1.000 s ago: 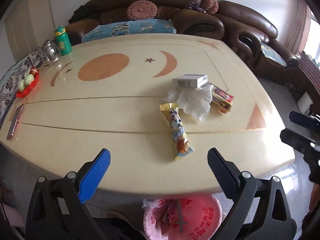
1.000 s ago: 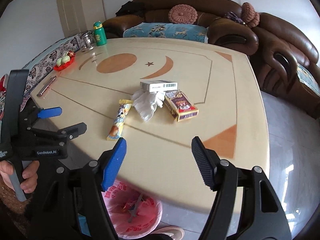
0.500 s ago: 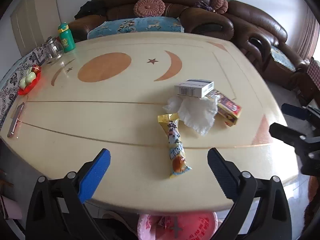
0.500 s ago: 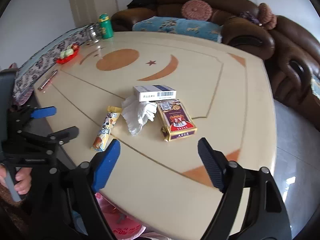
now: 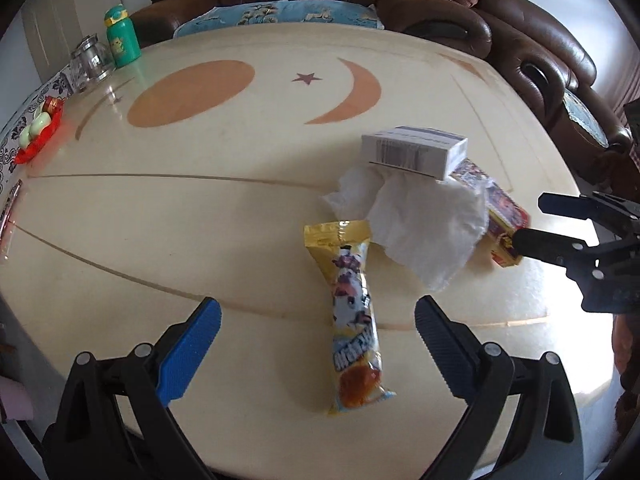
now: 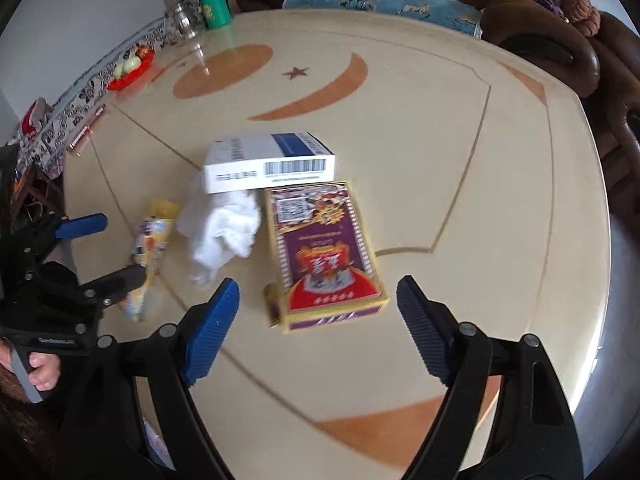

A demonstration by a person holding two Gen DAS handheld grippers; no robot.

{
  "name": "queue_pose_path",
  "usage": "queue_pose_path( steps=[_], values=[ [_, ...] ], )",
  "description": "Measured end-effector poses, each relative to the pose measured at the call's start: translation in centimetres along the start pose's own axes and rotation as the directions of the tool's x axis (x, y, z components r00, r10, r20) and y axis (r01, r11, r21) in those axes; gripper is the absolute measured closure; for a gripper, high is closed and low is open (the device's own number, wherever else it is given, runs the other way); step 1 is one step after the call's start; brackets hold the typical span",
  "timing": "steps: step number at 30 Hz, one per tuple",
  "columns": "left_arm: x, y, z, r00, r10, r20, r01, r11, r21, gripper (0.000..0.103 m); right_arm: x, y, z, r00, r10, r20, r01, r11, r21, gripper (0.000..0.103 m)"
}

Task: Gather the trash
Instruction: 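Move both grippers back over the table toward the candy bar and card box, then grasp the yellow candy bar with the left gripper while the right grasps the playing-card box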

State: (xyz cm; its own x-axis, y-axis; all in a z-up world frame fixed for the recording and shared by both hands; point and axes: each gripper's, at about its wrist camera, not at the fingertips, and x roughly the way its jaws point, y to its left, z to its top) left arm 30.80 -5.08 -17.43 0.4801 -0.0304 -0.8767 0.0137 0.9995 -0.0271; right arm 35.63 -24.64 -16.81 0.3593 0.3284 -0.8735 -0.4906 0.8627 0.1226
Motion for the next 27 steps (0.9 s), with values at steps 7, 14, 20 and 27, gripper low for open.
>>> queue_pose_path(
  steps=[7,14,20,27],
  values=[
    [1.8,0.6,0.2,1.000,-0.001,-0.031,0.000,0.999,-0.033,0.008,2.0,0.0,0.8,0.999,0.015,-0.046,-0.017,0.999,-0.045,0.024],
    [3.1,1.3,0.4,0.998,-0.006,-0.056,0.003,0.998,-0.058,0.008,3.1,0.6,1.2,0.998,-0.038,-0.049,0.034,0.995,-0.090,0.024],
    [3.2,0.6,0.2,0.999,0.005,-0.042,-0.007,1.000,-0.027,0.008,4.1,0.9,1.2,0.995,-0.076,-0.057,0.070,0.991,-0.110,0.024],
    [3.0,1.0,0.4,1.000,-0.002,-0.031,0.000,0.999,-0.043,0.015,4.1,1.6,1.1,0.994,-0.107,-0.026,0.104,0.989,-0.105,0.040]
  ],
)
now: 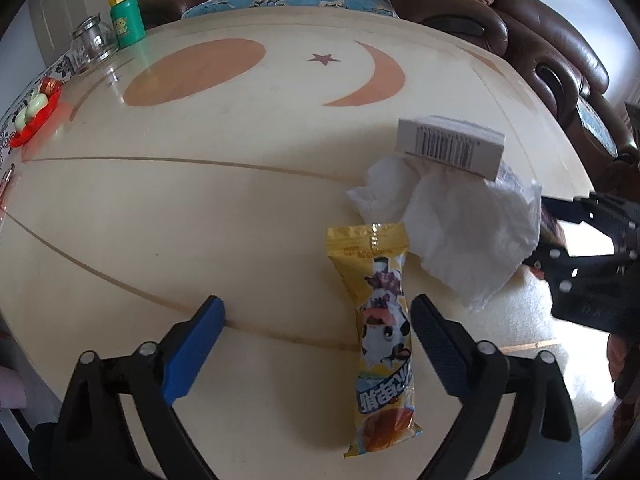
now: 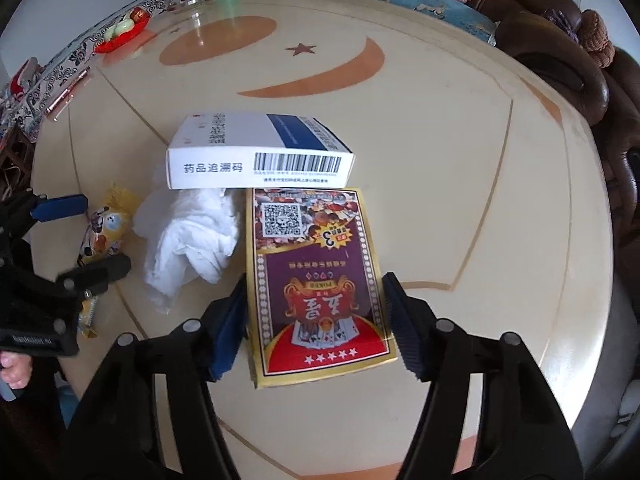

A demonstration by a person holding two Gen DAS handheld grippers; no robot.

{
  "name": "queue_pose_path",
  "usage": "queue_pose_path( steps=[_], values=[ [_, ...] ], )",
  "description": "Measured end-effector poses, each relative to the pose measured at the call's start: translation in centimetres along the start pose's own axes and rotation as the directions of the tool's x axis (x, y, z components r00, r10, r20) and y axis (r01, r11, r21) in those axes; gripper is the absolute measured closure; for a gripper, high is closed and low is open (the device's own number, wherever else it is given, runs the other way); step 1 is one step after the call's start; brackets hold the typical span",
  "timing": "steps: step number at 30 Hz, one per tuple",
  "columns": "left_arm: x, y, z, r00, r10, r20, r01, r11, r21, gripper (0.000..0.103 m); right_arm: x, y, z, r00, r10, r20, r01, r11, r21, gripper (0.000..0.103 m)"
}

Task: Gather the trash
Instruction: 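Grasp the yellow candy bar with the left gripper while the right grasps the playing-card box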

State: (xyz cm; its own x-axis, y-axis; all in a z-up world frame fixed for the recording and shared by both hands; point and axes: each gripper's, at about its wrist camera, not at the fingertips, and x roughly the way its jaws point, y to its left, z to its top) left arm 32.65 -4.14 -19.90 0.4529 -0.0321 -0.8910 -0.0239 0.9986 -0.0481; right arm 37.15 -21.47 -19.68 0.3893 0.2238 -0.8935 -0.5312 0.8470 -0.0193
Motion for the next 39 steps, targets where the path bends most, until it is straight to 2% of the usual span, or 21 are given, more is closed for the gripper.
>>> queue_pose_path(
  steps=[3,8,10,13,15,22,24,31,39],
  values=[
    [-0.1,0.3,0.2,1.000,-0.008,-0.002,0.008,1.000,-0.009,0.022,-0.2,0.3,-0.3,1.000,0.000,0.001,0.000,1.000,0.014,0.041],
    [-0.5,0.6,0.2,1.000,-0.003,-0.001,0.003,1.000,-0.004,0.032,-0.8,1.2,-1.3,0.999,-0.046,0.014,0.045,0.999,0.013,0.042],
    [-0.7,0.6,0.1,1.000,0.000,0.002,0.000,1.000,0.000,0.044,-1.3,1.3,-1.7,0.998,-0.058,0.021,0.057,0.998,0.031,0.042],
    [-1.0,0.6,0.0,1.000,-0.015,-0.005,0.015,1.000,0.008,0.052,-1.9,1.3,-2.3,0.997,-0.069,0.031,0.067,0.996,0.050,0.042],
    [-1.1,0.7,0.0,0.999,-0.037,-0.008,0.037,0.999,0.004,0.064,-2.3,1.0,-2.6,0.996,-0.078,0.034,0.075,0.995,0.068,0.042],
    [-1.8,0.8,-0.3,0.999,-0.045,0.002,0.045,0.999,0.026,0.081,-3.4,0.9,-3.4,0.994,-0.097,0.052,0.090,0.990,0.109,0.043],
    [-2.0,1.3,-0.3,0.998,-0.062,0.002,0.062,0.998,0.021,0.081,-3.7,1.0,-3.4,0.992,-0.110,0.057,0.103,0.988,0.118,0.043],
    [-3.3,2.6,-0.6,0.997,-0.058,0.047,0.056,0.998,0.036,0.082,-4.8,1.8,-3.7,0.982,-0.164,0.096,0.151,0.980,0.131,0.043],
    [-4.7,3.4,-0.5,0.995,-0.063,0.080,0.059,0.997,0.046,0.083,-6.3,2.6,-3.8,0.973,-0.189,0.129,0.164,0.970,0.181,0.043]
  ],
)
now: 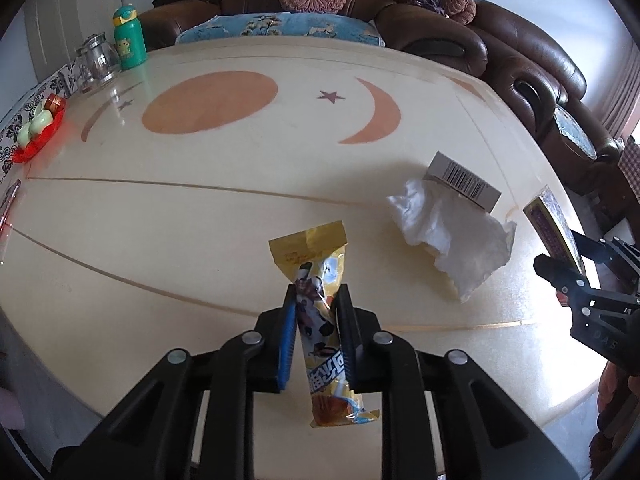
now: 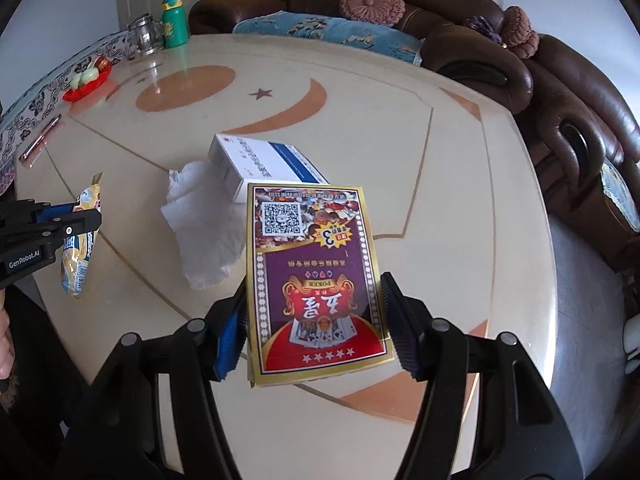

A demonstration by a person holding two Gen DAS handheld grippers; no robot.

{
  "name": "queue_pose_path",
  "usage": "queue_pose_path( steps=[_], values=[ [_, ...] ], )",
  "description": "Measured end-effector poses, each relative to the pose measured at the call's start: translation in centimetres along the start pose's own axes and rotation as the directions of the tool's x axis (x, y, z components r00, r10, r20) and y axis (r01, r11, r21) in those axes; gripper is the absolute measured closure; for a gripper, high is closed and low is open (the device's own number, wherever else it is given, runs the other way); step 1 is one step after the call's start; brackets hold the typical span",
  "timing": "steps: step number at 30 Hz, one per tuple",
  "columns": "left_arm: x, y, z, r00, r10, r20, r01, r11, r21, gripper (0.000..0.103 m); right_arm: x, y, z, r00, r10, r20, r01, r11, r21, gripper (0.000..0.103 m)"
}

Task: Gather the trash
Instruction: 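Grasp the yellow candy bar with the left gripper while the right grasps the playing-card box, then carry the candy bar and card box with both grippers over the pink bin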

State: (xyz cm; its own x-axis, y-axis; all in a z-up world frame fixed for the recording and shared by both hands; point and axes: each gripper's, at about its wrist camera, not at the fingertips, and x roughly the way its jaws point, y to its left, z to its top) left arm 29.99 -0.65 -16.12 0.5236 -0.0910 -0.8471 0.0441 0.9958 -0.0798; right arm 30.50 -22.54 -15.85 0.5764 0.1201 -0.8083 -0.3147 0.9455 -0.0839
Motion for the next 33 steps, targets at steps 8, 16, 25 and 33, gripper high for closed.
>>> queue_pose_path(
  steps=[8,16,25,33],
  values=[
    [-1.5,0.5,-0.5,1.000,-0.007,0.030,0.006,1.000,0.029,0.085,-1.2,0.6,-0.6,1.000,-0.009,0.016,0.009,1.000,0.016,0.042],
    [-2.2,0.8,-0.7,0.999,-0.009,0.045,0.008,0.999,0.034,0.086,-1.1,1.1,-0.9,1.000,0.007,0.011,-0.007,0.999,0.031,0.042],
    [-2.4,0.4,-1.3,0.999,-0.014,0.041,0.011,0.998,0.056,0.088,-0.9,1.7,-1.1,1.000,0.021,0.011,-0.021,0.999,0.028,0.042],
    [-4.4,-0.3,-1.7,0.997,-0.034,0.073,0.027,0.995,0.094,0.088,-2.5,2.9,-1.6,0.999,0.020,0.037,-0.021,1.000,0.021,0.042]
  ],
)
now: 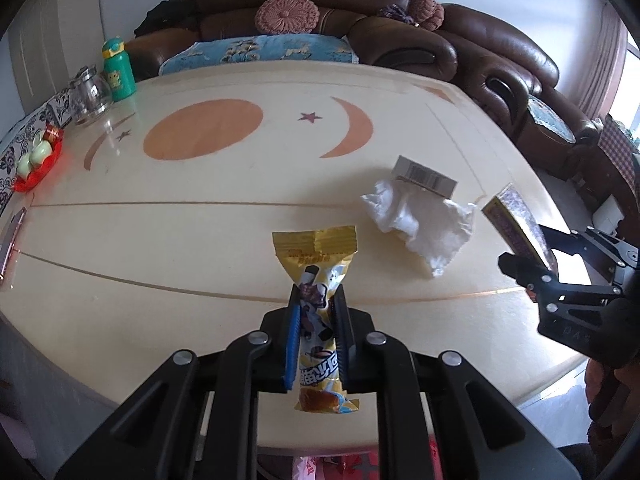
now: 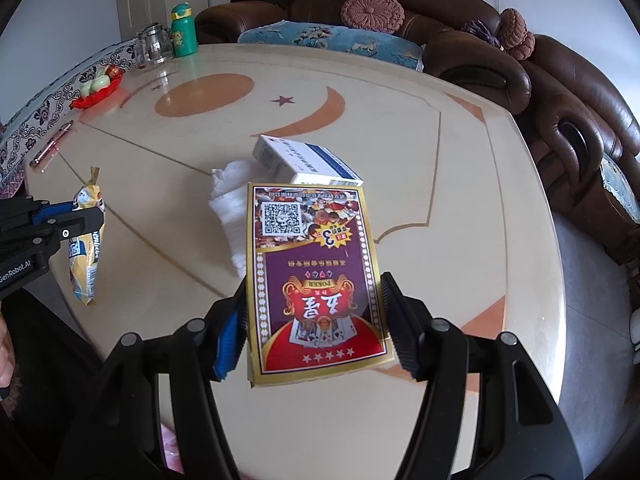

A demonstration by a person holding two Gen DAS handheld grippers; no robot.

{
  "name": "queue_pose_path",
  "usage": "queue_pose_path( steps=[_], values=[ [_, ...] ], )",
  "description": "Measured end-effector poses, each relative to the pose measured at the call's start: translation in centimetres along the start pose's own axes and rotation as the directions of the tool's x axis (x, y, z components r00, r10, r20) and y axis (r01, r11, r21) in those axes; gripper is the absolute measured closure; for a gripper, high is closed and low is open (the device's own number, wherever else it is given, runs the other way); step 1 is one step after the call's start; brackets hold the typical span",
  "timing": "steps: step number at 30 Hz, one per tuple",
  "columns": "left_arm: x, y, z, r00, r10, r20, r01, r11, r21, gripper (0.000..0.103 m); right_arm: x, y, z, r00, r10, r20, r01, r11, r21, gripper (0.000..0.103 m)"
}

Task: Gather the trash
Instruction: 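Carry the candy bar and card box with both grippers over the pink bin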

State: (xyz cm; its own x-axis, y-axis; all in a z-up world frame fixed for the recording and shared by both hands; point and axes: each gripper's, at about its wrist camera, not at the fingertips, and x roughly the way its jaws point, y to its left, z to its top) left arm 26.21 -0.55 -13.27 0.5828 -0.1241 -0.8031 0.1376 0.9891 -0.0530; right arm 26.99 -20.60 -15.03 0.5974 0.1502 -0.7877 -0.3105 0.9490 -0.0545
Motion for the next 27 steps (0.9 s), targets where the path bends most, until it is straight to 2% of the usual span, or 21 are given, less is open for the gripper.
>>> queue_pose_path(
  steps=[6,12,27],
  values=[
    [-2.1,-0.9,-0.7,1.000,-0.022,0.019,0.022,0.999,0.035,0.088,-3.0,1.4,-0.7,1.000,-0.006,0.031,0.006,1.000,-0.003,0.042],
    [-4.1,-1.5,-2.1,0.998,-0.052,0.020,0.050,0.997,0.056,0.088,-5.8,2.9,-2.4,0.999,-0.023,0.022,0.023,1.000,0.009,0.042],
    [-8.4,-3.1,-9.4,0.993,-0.111,-0.043,0.117,0.978,0.173,0.088,-11.1,6.9,-9.0,0.998,-0.050,-0.035,0.052,0.996,0.069,0.042]
  ],
)
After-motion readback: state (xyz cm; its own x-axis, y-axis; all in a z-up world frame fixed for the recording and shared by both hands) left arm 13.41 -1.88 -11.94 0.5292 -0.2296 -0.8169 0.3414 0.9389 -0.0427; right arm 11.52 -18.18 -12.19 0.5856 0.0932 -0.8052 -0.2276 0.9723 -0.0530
